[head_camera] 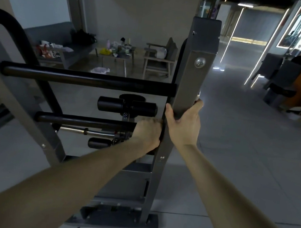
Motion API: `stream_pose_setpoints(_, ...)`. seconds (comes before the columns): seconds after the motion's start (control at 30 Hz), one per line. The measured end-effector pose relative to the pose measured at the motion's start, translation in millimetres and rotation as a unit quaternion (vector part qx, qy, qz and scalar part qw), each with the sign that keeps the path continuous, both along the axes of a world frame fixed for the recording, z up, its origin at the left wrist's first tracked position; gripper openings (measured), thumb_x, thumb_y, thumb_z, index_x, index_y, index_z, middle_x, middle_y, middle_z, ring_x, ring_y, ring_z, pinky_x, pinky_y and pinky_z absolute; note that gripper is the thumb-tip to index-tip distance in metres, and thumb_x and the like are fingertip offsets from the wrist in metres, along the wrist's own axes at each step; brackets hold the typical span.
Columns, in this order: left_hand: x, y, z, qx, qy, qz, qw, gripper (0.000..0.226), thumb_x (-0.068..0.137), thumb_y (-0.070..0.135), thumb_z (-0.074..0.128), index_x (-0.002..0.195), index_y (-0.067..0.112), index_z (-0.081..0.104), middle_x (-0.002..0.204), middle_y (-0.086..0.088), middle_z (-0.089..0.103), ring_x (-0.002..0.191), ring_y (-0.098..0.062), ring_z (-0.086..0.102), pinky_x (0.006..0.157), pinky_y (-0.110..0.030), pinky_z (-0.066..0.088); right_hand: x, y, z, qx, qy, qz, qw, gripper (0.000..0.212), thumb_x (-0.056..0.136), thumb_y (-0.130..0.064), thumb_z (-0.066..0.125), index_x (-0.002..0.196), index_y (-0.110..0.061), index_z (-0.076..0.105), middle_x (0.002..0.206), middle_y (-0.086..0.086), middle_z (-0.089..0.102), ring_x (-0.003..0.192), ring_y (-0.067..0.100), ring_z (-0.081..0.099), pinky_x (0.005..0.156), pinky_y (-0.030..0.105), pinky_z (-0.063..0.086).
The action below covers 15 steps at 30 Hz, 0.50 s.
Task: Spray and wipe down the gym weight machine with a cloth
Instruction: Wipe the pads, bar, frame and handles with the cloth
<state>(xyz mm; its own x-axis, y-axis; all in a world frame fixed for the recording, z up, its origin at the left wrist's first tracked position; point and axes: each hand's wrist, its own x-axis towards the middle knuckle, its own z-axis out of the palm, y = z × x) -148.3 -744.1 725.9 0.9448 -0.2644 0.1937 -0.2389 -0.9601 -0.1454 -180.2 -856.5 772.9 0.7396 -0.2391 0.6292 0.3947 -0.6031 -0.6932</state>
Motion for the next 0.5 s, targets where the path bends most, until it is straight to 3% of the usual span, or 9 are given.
stream_pose_setpoints(0.07,-10.2,0.3,-7.7,0.045,-0.077,-0.012,0.996,0.039,0.092,0.030,0.065,0.126,0.014,0.053,0.115,-0.006,0.059,0.105,-0.025,0.059,0.096,-0.037,0.047,-2.4,-1.4,1.5,-0.009,-0.002,0.002,1.000,0.054,0.083,-0.058,0.063,0.112,-0.031,0.026,0.117,0.001,0.062,0.101,0.022,0.064,0.084,0.047,0.058)
stream_pose_setpoints(0.17,-10.7,11.0,-11.6,0.090,-0.109,-0.067,0.988,0.057,0.092,0.032,0.064,0.141,0.009,0.046,0.131,-0.009,0.055,0.125,-0.028,0.051,0.121,-0.044,0.029,-2.5,-3.9,2.3,-0.033,-0.009,-0.004,0.999,0.057,0.087,-0.050,0.068,0.117,-0.016,0.034,0.119,0.004,0.062,0.102,0.023,0.062,0.087,0.046,0.056)
stream_pose_setpoints(0.3,-14.6,23.3,-16.2,0.105,-0.136,-0.106,0.979,0.068,0.098,0.029,0.058,0.155,0.001,0.032,0.155,-0.018,0.041,0.146,-0.032,0.038,0.126,-0.044,0.016,-2.3,-5.4,3.1,-0.048,-0.013,-0.003,0.999,0.060,0.086,-0.052,0.066,0.120,-0.014,0.034,0.123,0.008,0.062,0.105,0.026,0.063,0.091,0.045,0.055)
stream_pose_setpoints(0.37,-16.5,30.3,-19.3,0.093,-0.151,-0.136,0.975,0.067,0.099,0.029,0.059,0.154,0.000,0.035,0.156,-0.020,0.042,0.145,-0.032,0.041,0.124,-0.043,0.020,-0.6,-6.3,2.7,-0.051,-0.015,-0.002,0.999,0.061,0.087,-0.050,0.068,0.120,-0.010,0.037,0.121,0.008,0.063,0.105,0.026,0.063,0.091,0.043,0.054)
stream_pose_setpoints(0.43,-20.3,36.2,-18.8,0.076,-0.170,-0.177,0.966,0.060,0.094,0.025,0.067,0.146,0.001,0.050,0.147,-0.019,0.054,0.136,-0.031,0.053,0.119,-0.044,0.036,1.3,-7.6,1.4,-0.056,-0.021,0.000,0.998,0.061,0.087,-0.049,0.069,0.121,-0.009,0.037,0.119,0.009,0.064,0.104,0.026,0.064,0.091,0.041,0.054)
stream_pose_setpoints(0.5,-28.4,40.3,-13.8,-0.011,-0.193,-0.193,0.962,0.043,0.090,0.019,0.072,0.131,0.007,0.065,0.129,-0.013,0.069,0.119,-0.026,0.066,0.105,-0.040,0.052,2.8,-8.5,-1.7,-0.057,-0.024,0.003,0.998,0.060,0.087,-0.049,0.069,0.119,-0.012,0.036,0.118,0.009,0.064,0.103,0.026,0.064,0.088,0.039,0.055)
